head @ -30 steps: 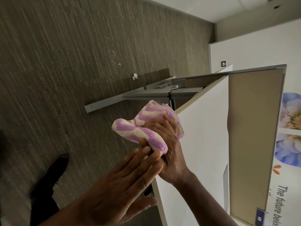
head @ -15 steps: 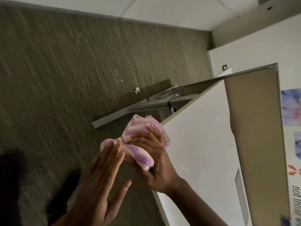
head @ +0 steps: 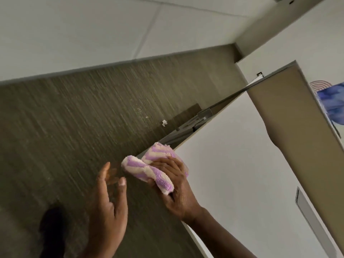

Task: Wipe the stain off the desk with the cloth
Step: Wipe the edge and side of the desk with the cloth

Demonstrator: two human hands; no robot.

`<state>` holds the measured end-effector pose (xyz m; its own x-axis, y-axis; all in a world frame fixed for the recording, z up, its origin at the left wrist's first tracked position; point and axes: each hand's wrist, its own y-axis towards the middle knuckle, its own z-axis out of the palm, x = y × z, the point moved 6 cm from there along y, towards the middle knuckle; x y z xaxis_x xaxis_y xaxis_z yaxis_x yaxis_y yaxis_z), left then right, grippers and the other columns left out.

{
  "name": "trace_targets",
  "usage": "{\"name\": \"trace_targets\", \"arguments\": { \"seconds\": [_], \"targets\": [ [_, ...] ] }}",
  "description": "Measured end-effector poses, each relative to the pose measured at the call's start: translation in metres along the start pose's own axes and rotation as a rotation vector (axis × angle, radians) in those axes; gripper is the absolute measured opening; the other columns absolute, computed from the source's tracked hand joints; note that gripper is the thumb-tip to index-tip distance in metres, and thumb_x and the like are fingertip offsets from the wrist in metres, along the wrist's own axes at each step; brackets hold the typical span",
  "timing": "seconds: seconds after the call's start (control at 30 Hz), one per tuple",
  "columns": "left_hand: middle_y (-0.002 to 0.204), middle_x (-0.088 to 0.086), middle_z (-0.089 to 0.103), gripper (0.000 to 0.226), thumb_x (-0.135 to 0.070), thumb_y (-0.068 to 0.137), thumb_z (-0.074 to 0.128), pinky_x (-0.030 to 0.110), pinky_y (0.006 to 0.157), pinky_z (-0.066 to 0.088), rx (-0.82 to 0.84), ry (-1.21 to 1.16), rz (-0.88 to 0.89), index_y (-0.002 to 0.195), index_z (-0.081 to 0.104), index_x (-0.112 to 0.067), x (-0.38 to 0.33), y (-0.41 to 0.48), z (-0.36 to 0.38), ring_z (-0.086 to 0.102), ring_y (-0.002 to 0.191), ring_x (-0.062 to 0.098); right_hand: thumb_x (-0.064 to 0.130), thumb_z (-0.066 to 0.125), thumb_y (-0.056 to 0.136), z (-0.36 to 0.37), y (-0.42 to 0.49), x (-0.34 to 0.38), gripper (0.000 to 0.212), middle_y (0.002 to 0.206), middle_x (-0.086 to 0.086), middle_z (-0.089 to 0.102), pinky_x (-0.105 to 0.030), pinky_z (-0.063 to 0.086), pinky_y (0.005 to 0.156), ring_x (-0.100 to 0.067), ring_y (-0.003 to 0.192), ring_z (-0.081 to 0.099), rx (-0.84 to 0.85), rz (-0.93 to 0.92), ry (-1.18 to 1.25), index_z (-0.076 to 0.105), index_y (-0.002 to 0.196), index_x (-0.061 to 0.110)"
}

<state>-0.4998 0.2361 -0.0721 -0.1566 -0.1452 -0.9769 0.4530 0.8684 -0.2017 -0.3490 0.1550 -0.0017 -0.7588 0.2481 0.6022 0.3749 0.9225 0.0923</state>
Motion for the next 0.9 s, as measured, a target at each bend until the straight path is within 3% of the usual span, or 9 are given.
{"name": "trace_targets", "arguments": {
  "seconds": [0.07, 0.17, 0.23, 0.33, 0.43, 0.57, 0.7, 0.9],
  "targets": [
    [0.115, 0.008, 0.071, 0.050, -0.050, 0.103, 0.048, 0.004, 0.079, 0.047, -0.041, -0.097, -0.177, 0.133, 0.058, -0.011, -0.003, -0.004, 0.004, 0.068, 0.102, 0.000, 0.034, 0.049, 0.102, -0.004, -0.004, 0.006, 0.036, 0.127, 0.002, 0.067, -0.052, 0.037, 0.109, -0.016, 0.127, 0.058, -0.033, 0.016, 0.013, 0.066, 0.126, 0.012],
    [0.097, 0.013, 0.077, 0.058, -0.057, 0.092, 0.045, 0.029, 0.074, 0.054, -0.023, -0.276, -0.361, 0.108, 0.071, -0.009, -0.005, -0.008, 0.013, 0.074, 0.093, 0.029, 0.035, 0.046, 0.102, -0.003, -0.007, 0.010, 0.039, 0.132, 0.004, 0.065, -0.052, 0.036, 0.107, -0.016, 0.131, 0.055, -0.039, 0.018, -0.001, 0.064, 0.129, 0.013],
    [0.090, 0.010, 0.080, 0.060, -0.061, 0.096, 0.041, 0.036, 0.071, 0.052, 0.015, -0.315, -0.416, 0.100, 0.076, -0.012, -0.015, -0.009, 0.017, 0.076, 0.086, 0.026, 0.038, 0.043, 0.103, -0.005, -0.010, 0.013, 0.041, 0.135, 0.005, 0.063, -0.050, 0.036, 0.107, -0.015, 0.132, 0.054, -0.041, 0.016, -0.008, 0.062, 0.131, 0.016],
    [0.089, 0.008, 0.082, 0.065, -0.071, 0.093, 0.040, 0.037, 0.071, 0.054, 0.090, -0.322, -0.471, 0.103, 0.077, -0.019, -0.027, -0.009, 0.019, 0.078, 0.087, 0.022, 0.045, 0.042, 0.104, -0.002, -0.014, 0.017, 0.045, 0.138, 0.007, 0.061, -0.048, 0.035, 0.109, -0.012, 0.136, 0.050, -0.016, 0.017, -0.045, 0.059, 0.135, 0.019],
    [0.102, 0.008, 0.081, 0.068, -0.081, 0.083, 0.047, 0.042, 0.082, 0.058, 0.224, -0.353, -0.553, 0.114, 0.076, -0.028, -0.036, -0.012, 0.021, 0.078, 0.096, 0.024, 0.046, 0.049, 0.101, -0.001, -0.019, 0.019, 0.048, 0.148, 0.007, 0.054, -0.046, 0.031, 0.114, -0.011, 0.144, 0.040, 0.034, -0.001, -0.119, 0.052, 0.143, 0.024],
    [0.107, 0.012, 0.080, 0.059, -0.069, 0.083, 0.062, 0.039, 0.077, 0.059, 0.301, -0.401, -0.547, 0.118, 0.074, -0.023, -0.056, -0.016, 0.023, 0.078, 0.095, 0.025, 0.051, 0.053, 0.098, -0.009, -0.024, 0.024, 0.058, 0.160, 0.006, 0.037, -0.040, 0.019, 0.119, -0.013, 0.153, 0.020, 0.082, -0.019, -0.222, 0.035, 0.152, 0.037],
    [0.114, 0.013, 0.078, 0.051, -0.051, 0.082, 0.077, 0.036, 0.074, 0.060, 0.339, -0.410, -0.500, 0.123, 0.071, -0.021, -0.074, -0.027, 0.033, 0.076, 0.100, 0.025, 0.056, 0.049, 0.097, -0.018, -0.031, 0.029, 0.066, 0.167, 0.000, 0.021, -0.045, 0.011, 0.121, -0.021, 0.157, 0.006, 0.138, -0.015, -0.299, 0.021, 0.156, 0.045],
    [0.110, 0.012, 0.079, 0.032, -0.033, 0.087, 0.073, 0.043, 0.072, 0.056, 0.305, -0.356, -0.491, 0.116, 0.073, -0.019, -0.085, -0.039, 0.040, 0.075, 0.098, 0.028, 0.069, 0.051, 0.091, -0.025, -0.048, 0.033, 0.085, 0.171, -0.003, 0.001, -0.053, 0.004, 0.124, -0.020, 0.156, -0.011, 0.176, 0.014, -0.282, 0.005, 0.158, 0.044]
  ]
}}
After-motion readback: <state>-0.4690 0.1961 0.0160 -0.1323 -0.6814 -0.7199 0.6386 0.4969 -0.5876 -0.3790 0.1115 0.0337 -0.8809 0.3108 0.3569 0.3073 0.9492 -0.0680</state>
